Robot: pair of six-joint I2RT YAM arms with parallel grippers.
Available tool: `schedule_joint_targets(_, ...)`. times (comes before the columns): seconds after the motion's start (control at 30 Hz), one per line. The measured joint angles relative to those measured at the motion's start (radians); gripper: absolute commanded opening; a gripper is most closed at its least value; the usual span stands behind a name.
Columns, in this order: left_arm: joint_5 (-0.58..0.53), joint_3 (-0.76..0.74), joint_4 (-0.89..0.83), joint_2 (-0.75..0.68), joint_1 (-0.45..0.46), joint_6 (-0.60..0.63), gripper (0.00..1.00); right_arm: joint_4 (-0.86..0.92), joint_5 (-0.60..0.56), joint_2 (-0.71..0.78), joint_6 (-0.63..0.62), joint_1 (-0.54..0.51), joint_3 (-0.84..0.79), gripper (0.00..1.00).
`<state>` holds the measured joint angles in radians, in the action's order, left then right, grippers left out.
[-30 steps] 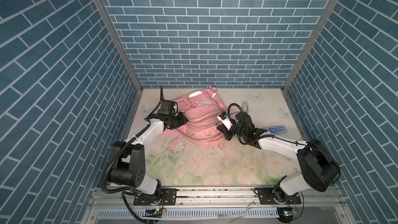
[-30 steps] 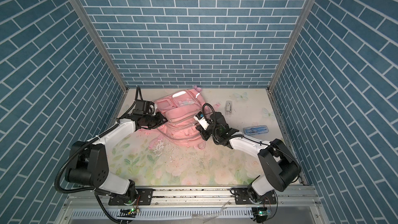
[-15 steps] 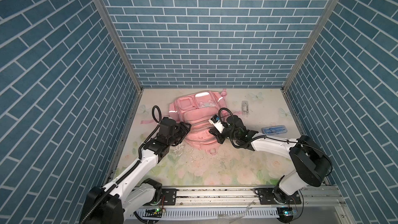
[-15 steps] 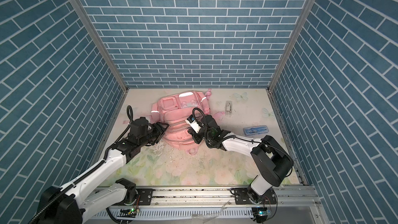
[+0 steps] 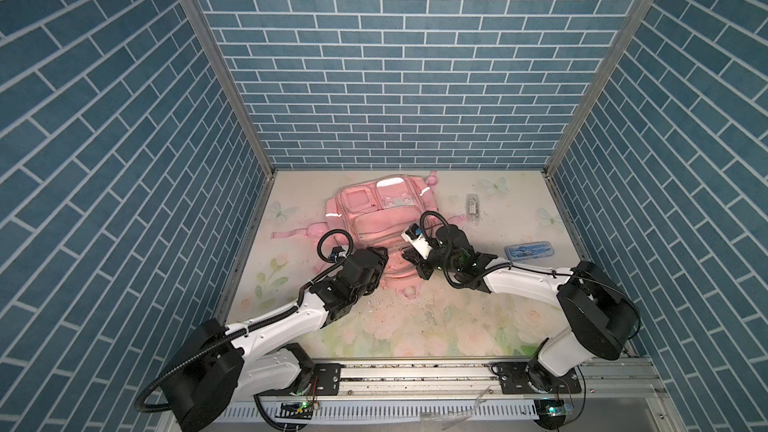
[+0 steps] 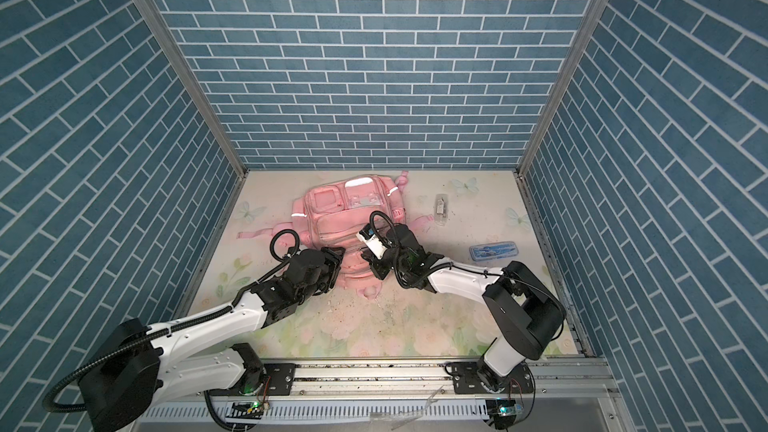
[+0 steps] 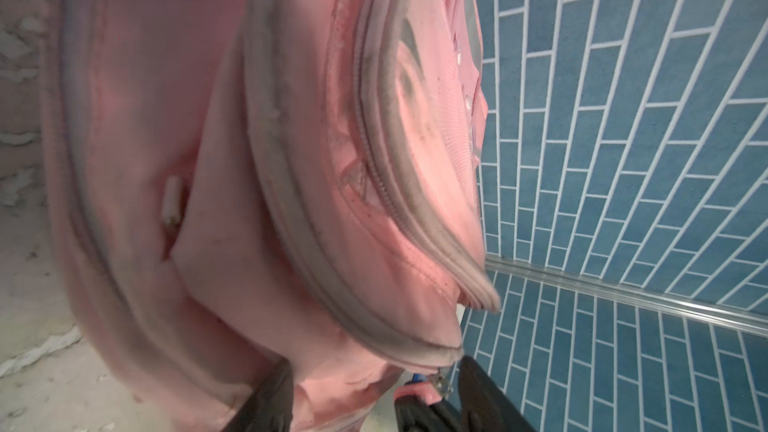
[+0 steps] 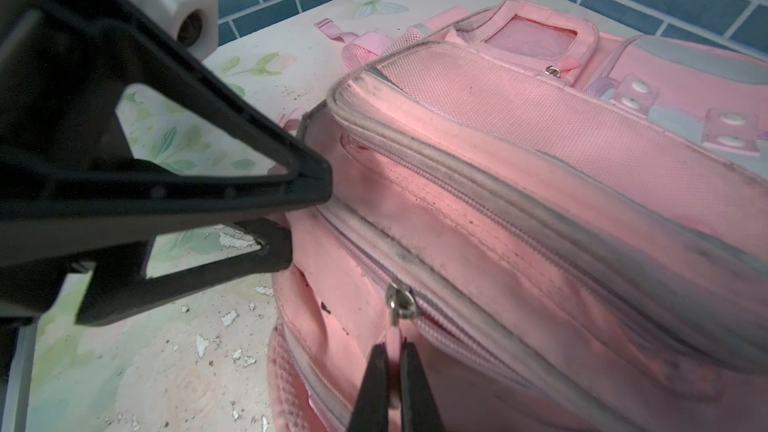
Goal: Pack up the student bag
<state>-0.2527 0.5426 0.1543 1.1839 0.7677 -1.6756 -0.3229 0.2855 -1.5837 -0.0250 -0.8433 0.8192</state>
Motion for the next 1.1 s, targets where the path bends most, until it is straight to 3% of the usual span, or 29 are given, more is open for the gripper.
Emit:
schedule_joint_targets(0.17, -0.043, 0.026, 0.025, 0.061, 0.0, -0.027, 0.61, -0.005, -0.01, 0.0, -0.007, -0.013, 0.0, 0.0)
schedule_joint_targets(0.23, -0.044, 0.026, 0.034, 0.09, -0.002, -0.035, 0.55, -0.002, -0.018, 0.0, -0.01, -0.019, 0.0, 0.0)
schedule_joint_targets(0.5, -0.011, 0.013, 0.077, 0.104, -0.033, -0.019, 0.0, 0.018, -0.064, 0.0, -0.029, -0.038, 0.0, 0.0)
schedule_joint_targets(1.1, 0.296, -0.027, 0.044, -0.006, -0.223, 0.221, 0.0, 0.029, -0.097, 0.063, -0.059, -0.001, -0.042, 0.0)
